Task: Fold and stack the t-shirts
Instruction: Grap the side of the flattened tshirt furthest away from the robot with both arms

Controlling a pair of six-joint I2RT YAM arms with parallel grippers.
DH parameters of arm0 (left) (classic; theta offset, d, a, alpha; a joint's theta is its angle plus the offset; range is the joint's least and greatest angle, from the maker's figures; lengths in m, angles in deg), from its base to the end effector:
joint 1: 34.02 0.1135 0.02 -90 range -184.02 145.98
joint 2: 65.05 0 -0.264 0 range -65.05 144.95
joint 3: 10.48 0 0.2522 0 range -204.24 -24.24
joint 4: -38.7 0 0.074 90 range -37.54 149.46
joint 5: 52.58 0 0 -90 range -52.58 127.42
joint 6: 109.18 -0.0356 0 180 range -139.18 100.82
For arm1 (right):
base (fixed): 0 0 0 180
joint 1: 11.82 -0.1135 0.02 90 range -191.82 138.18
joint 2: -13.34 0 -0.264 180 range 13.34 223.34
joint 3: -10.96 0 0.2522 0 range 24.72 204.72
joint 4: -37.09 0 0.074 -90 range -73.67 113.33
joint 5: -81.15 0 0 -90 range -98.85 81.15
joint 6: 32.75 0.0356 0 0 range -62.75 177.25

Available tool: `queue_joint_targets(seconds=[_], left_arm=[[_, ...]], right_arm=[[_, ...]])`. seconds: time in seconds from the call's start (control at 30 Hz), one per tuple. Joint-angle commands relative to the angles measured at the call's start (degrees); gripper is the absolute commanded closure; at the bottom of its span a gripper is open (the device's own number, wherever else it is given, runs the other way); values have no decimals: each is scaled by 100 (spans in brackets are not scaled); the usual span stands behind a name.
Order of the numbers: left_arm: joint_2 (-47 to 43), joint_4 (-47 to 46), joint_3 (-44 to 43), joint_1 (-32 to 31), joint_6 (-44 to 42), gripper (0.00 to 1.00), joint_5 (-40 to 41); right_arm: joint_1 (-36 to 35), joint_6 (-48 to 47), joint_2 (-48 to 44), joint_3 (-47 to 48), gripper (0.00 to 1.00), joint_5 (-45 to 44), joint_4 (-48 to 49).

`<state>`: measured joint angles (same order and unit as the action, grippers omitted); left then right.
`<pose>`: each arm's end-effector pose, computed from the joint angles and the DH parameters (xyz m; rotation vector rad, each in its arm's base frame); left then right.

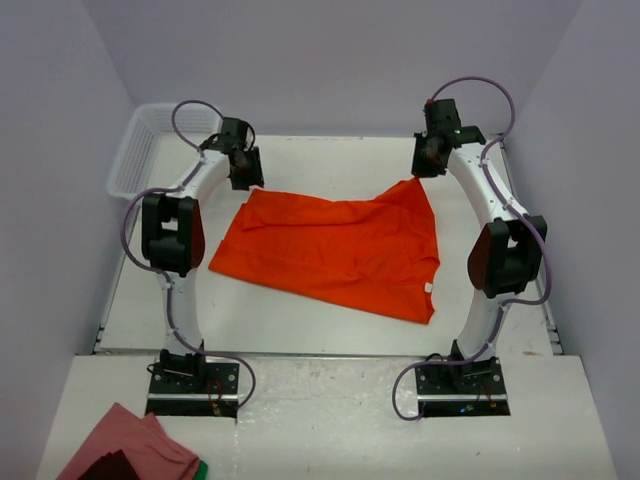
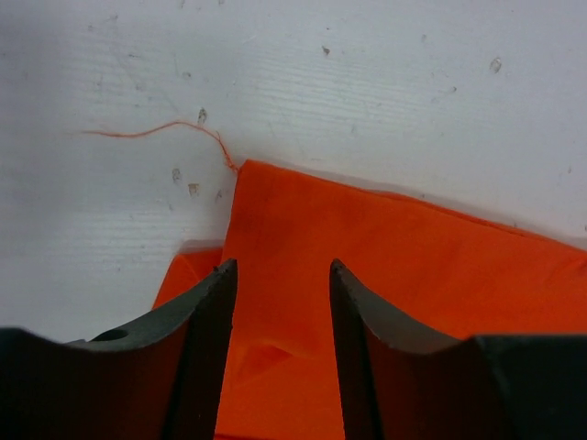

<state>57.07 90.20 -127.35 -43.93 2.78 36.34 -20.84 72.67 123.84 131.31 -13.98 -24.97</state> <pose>0.4644 -0.0818 0.2224 -0.2634 2.5652 -0.2348 0.4232 0.0640 0.3174 0.1763 2.4720 0.0710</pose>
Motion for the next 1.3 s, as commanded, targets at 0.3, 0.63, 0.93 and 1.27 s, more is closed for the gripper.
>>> queue_joint_targets(seconds=[0.3, 0.63, 0.93, 1.27], left_arm=[[1085, -91, -1219, 253, 99, 55, -217], [1569, 58, -1774, 288, 151, 57, -287], [1437, -126, -1229, 271, 142, 60, -182], [1103, -416, -438, 244, 178, 63, -85]], right_arm=[[-4, -21, -336, -103, 100, 249, 241], [-4, -48, -345, -94, 100, 231, 215], [-4, -13, -362, -33, 100, 372, 197], [-4, 49, -345, -120, 100, 477, 285]])
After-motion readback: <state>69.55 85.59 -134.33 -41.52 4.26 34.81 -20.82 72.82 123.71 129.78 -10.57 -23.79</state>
